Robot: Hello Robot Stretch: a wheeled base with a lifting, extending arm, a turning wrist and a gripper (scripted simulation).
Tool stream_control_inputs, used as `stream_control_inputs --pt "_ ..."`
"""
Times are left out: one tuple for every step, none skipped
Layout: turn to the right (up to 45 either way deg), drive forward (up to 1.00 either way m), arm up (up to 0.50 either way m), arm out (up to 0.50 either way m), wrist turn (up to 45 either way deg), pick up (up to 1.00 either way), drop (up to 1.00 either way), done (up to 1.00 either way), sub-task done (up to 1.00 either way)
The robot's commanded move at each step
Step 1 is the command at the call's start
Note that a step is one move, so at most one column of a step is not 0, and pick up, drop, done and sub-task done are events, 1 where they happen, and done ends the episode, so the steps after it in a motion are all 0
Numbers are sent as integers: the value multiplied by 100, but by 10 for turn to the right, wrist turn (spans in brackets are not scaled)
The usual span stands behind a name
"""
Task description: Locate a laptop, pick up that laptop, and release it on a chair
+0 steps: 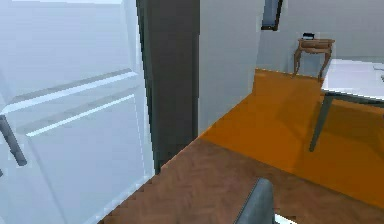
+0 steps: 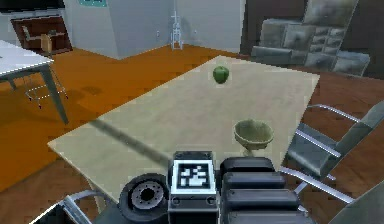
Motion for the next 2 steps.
stream_control_inputs --pt "-300 0 0 0 0 0 0 0 0" --pt "0 0 0 6 0 0 0 0 0"
